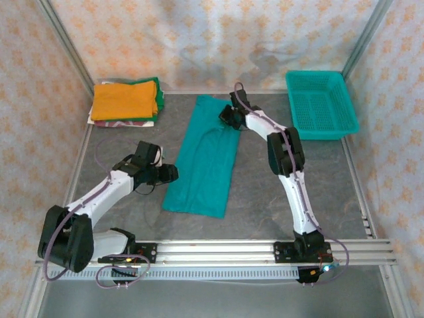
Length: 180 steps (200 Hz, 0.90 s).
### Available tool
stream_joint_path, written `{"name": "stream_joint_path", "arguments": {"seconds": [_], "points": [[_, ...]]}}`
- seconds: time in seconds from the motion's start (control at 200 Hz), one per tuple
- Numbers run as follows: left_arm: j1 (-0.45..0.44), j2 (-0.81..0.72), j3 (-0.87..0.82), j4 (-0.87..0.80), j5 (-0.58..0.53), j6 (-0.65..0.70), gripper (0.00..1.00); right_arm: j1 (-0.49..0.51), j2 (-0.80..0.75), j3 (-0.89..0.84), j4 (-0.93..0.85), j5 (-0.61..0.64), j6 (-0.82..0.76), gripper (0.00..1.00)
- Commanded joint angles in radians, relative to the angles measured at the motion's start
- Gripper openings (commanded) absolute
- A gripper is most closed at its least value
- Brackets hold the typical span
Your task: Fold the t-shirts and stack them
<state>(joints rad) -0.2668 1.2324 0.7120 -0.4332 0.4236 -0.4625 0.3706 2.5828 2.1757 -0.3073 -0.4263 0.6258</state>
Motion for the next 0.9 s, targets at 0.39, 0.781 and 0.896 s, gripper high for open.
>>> {"name": "stream_joint_path", "arguments": {"seconds": [0.39, 0.781, 0.896], "points": [[-0.003, 0.14, 0.038, 0.142, -0.07, 0.018, 0.43, 0.031, -0.295, -0.04, -0.272, 0.059, -0.182, 0.11], [-0.003, 0.348, 0.201, 0.219, -0.121, 0.044, 0.42, 0.11, -0.501, -0.539, -0.209, 0.323, -0.155, 0.0], [-0.004, 0.386, 0.231, 0.231, -0.125, 0.055, 0.41, 0.11, -0.439, -0.503, -0.206, 0.302, -0.16, 0.0]]}}
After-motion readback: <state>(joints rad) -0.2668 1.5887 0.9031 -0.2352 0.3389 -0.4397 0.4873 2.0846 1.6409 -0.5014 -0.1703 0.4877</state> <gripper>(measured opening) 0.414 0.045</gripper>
